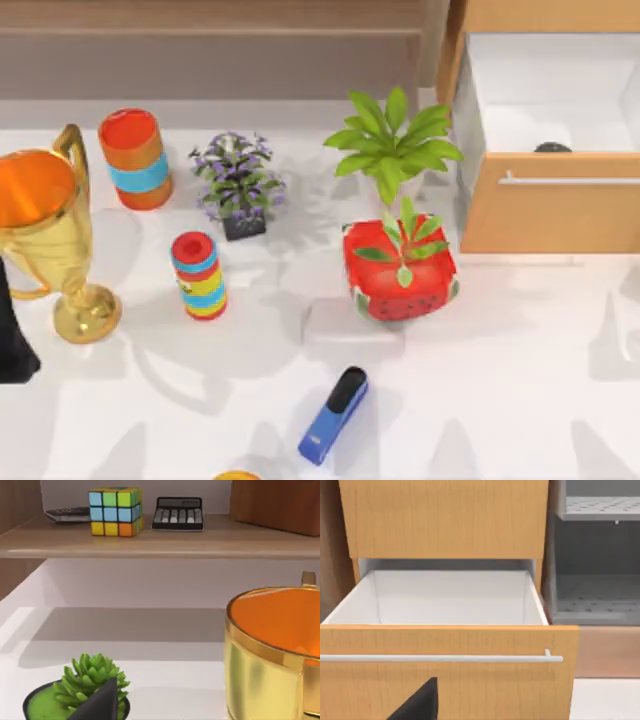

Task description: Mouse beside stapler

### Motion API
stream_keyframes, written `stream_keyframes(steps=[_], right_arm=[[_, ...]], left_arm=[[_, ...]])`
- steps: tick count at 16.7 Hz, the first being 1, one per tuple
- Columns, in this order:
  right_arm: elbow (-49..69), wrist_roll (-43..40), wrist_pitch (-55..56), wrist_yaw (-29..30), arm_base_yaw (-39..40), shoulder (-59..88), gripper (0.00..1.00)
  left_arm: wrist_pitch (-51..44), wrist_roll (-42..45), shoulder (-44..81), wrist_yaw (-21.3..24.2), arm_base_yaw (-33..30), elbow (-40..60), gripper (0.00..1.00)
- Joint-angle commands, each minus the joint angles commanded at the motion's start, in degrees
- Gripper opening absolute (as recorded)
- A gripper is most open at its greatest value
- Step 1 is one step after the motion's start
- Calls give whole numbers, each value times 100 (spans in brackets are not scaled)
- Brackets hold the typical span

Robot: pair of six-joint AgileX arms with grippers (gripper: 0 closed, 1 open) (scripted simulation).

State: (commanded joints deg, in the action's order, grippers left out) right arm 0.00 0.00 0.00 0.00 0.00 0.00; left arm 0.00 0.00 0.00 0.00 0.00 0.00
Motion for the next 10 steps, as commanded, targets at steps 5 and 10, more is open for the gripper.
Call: stream_keyframes(steps=[5, 10], right_arm=[[326, 168, -200, -104, 130, 275, 100], [2081, 840, -1157, -546, 689, 1733, 100]], left_arm=[[0, 0, 0, 0, 0, 0, 100], [0, 0, 0, 0, 0, 0, 100]])
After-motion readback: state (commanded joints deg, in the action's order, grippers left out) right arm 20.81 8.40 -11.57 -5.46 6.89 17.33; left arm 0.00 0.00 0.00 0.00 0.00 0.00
